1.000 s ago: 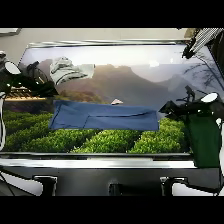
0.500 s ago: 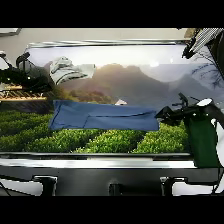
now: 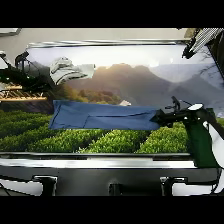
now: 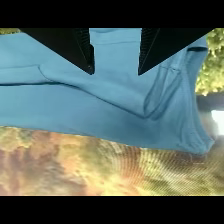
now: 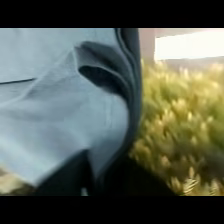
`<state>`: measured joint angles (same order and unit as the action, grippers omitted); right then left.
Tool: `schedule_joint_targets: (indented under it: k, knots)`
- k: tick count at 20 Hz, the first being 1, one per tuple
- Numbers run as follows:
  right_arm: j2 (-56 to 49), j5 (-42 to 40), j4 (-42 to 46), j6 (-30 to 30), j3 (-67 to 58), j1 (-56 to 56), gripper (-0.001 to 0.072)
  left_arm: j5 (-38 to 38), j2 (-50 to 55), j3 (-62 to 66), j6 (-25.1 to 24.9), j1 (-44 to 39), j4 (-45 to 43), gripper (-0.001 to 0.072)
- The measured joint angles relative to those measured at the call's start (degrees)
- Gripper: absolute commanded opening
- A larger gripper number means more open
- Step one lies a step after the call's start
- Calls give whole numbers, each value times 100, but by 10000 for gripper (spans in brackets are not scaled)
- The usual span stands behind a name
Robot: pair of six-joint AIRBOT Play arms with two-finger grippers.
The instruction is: Fold the clothes and pants, and hang the long-sleeved shirts on hangers.
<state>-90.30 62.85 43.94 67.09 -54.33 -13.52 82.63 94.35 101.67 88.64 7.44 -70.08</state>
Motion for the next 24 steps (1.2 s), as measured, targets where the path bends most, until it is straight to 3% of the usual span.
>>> schedule_joint_targets:
  k: [2, 3, 4, 10, 16, 24]
  knots:
    - [46, -81, -55, 11, -33, 151, 28, 22, -2, 0, 11, 0, 151, 276]
    - [107, -76, -55, 61, -68, 188, 28, 28, 0, -2, 33, -7, 234, 104]
    - [199, -72, -46, 155, -133, 210, 28, 33, 0, -9, 31, -20, 310, 22]
    - [831, 684, 890, 1113, -1071, 256, 28, -232, 79, -538, 46, -566, 848, 15]
    - [1257, 1462, 1685, 1884, -2133, 260, 28, -1399, 544, -1458, 48, -1985, 2138, 15]
    - [1532, 2026, 2006, 2326, -3329, 260, 28, -2903, 1443, -1657, -20, -3744, 3810, 16]
